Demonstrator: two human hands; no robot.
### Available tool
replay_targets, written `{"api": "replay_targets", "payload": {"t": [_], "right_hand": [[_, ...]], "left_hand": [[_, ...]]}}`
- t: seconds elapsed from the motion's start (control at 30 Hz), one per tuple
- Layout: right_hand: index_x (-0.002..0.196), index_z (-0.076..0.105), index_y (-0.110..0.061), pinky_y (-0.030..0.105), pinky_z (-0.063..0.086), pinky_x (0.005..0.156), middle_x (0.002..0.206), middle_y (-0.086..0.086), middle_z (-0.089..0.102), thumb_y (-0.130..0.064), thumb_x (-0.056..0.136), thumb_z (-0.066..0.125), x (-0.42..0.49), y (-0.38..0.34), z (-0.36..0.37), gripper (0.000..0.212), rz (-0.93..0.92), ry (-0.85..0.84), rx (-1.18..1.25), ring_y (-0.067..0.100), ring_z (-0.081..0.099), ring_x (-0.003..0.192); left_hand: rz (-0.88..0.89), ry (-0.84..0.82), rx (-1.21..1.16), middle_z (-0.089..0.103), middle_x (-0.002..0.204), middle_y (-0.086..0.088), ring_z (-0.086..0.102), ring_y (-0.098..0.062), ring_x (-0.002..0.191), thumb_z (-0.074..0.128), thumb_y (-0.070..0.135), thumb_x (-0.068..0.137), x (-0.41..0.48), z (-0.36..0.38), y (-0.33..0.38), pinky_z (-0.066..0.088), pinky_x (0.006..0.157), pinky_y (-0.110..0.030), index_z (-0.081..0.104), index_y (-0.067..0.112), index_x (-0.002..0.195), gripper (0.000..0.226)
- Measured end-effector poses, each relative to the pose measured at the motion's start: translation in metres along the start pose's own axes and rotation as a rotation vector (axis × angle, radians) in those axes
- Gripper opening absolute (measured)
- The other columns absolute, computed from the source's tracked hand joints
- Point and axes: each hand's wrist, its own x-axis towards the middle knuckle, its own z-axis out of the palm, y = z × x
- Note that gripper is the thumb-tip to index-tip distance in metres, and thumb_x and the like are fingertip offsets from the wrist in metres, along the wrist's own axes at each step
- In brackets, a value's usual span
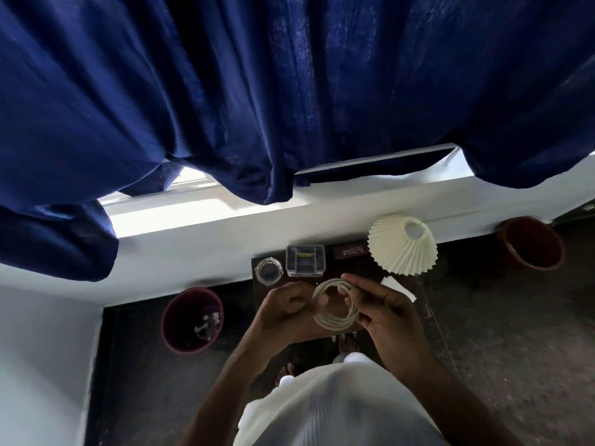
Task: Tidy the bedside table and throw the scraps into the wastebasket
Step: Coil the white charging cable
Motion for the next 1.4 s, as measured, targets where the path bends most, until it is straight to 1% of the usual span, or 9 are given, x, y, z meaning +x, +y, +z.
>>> {"api": "replay_targets", "payload": {"t": [0.13,0.27,0.57,0.77,0.87,0.97,1.1,1.27,1.4], "right_hand": [[0.108,0.077,-0.019,0.035,0.055,0.087,0.112,0.009,0.076,-0.005,0.092,0.06,0.028,-0.007,-0.024,0.028,0.118,-0.062,0.167,0.023,0.071,0.11],[0.115,0.073,-0.017,0.037,0.055,0.086,0.11,0.008,0.076,-0.007,0.095,0.059,0.059,-0.005,-0.052,0.026,0.153,-0.06,0.079,0.026,0.07,0.108],[0.12,0.07,-0.022,0.046,0.057,0.096,0.117,0.0,0.072,-0.026,0.096,0.063,0.124,0.06,-0.08,0.025,0.198,0.062,-0.405,0.017,0.066,0.111],[0.115,0.073,-0.017,0.035,0.057,0.089,0.111,0.001,0.075,-0.023,0.094,0.066,0.174,0.11,-0.089,0.023,0.162,0.134,-0.632,0.017,0.069,0.103],[0.116,0.073,-0.016,0.04,0.056,0.092,0.113,0.003,0.075,-0.021,0.093,0.067,0.201,0.137,-0.094,0.024,0.191,0.213,-0.629,0.019,0.069,0.105],[0.117,0.072,-0.016,0.038,0.055,0.092,0.114,0.004,0.075,-0.021,0.092,0.068,0.229,0.163,-0.097,0.026,0.21,0.278,-0.641,0.021,0.069,0.105],[0.116,0.072,-0.011,0.029,0.05,0.086,0.112,0.009,0.075,-0.019,0.095,0.064,0.266,0.202,-0.101,0.024,0.162,0.328,-0.704,0.025,0.069,0.104],[0.121,0.069,-0.008,0.039,0.052,0.097,0.118,0.011,0.073,-0.015,0.098,0.056,0.304,0.242,-0.113,0.027,0.152,0.288,-0.769,0.026,0.068,0.11],[0.127,0.065,-0.01,0.039,0.051,0.099,0.122,0.01,0.071,-0.017,0.1,0.056,0.331,0.264,-0.127,0.029,0.144,0.276,-0.809,0.026,0.066,0.114]], "left_hand": [[-0.148,-0.059,-0.462,0.072,0.119,-0.022,0.072,-0.033,0.109,0.057,0.032,0.101,0.011,0.035,0.004,0.059,0.088,-0.043,0.069,0.008,0.122,0.034],[-0.219,0.11,-0.628,0.074,0.114,-0.024,0.075,-0.031,0.1,0.052,0.034,0.102,0.031,0.074,-0.005,0.061,0.079,-0.036,0.07,0.008,0.119,0.036],[-0.415,0.44,-0.575,0.076,0.107,-0.018,0.077,-0.03,0.094,0.059,0.023,0.101,0.09,0.116,-0.069,0.062,0.07,-0.032,0.064,0.006,0.12,0.026],[-0.539,0.486,-0.431,0.073,0.111,-0.02,0.074,-0.033,0.101,0.061,0.023,0.1,0.14,0.122,-0.129,0.063,0.084,-0.044,0.064,0.006,0.117,0.024],[-0.553,0.5,-0.329,0.075,0.108,-0.016,0.075,-0.025,0.093,0.064,0.023,0.098,0.172,0.125,-0.161,0.063,0.071,-0.032,0.068,0.01,0.111,0.019],[-0.566,0.528,-0.25,0.076,0.103,-0.016,0.075,-0.03,0.095,0.066,0.026,0.097,0.203,0.129,-0.191,0.063,0.08,-0.045,0.072,0.014,0.101,0.014],[-0.595,0.528,-0.212,0.075,0.102,-0.012,0.077,-0.022,0.089,0.072,0.033,0.092,0.238,0.136,-0.234,0.064,0.064,-0.032,0.07,0.01,0.111,0.03],[-0.603,0.488,-0.003,0.075,0.102,-0.005,0.073,-0.022,0.097,0.064,0.038,0.096,0.274,0.144,-0.279,0.06,0.088,-0.046,0.07,0.012,0.115,0.033],[-0.596,0.485,0.01,0.075,0.105,-0.008,0.071,-0.022,0.099,0.059,0.037,0.099,0.302,0.151,-0.302,0.057,0.093,-0.039,0.069,0.009,0.119,0.036]]}}
